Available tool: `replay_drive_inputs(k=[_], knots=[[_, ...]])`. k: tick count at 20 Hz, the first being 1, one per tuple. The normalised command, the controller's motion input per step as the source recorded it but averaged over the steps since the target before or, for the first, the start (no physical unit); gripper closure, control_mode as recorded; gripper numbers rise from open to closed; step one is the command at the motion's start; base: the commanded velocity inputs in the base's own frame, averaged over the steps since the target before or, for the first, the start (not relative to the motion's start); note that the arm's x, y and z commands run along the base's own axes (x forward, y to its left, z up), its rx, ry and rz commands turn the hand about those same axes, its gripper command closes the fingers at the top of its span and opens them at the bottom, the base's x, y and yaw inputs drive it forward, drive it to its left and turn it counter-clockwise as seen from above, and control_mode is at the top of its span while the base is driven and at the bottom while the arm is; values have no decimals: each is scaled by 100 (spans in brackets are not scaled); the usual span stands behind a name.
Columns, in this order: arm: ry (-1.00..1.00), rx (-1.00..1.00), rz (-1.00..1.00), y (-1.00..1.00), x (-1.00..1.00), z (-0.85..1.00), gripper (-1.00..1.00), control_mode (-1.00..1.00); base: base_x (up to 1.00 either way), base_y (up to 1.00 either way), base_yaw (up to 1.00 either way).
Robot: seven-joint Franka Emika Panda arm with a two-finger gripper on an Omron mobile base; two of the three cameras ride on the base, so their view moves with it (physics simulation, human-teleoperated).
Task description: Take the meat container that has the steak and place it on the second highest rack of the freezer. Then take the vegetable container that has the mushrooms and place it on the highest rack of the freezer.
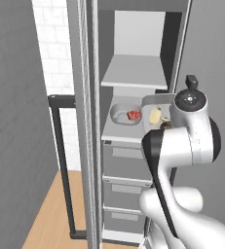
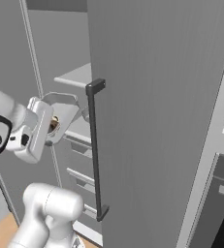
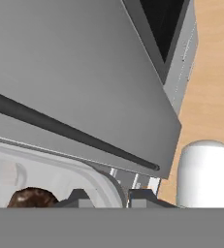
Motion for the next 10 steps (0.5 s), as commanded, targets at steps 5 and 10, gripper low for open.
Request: replay_drive_inputs(k=[5,10], knots=[[-19,5,0,1,29,51,100,-100,0,0,0],[-4,3,-3,2,52,52,100,-100,0,0,0]])
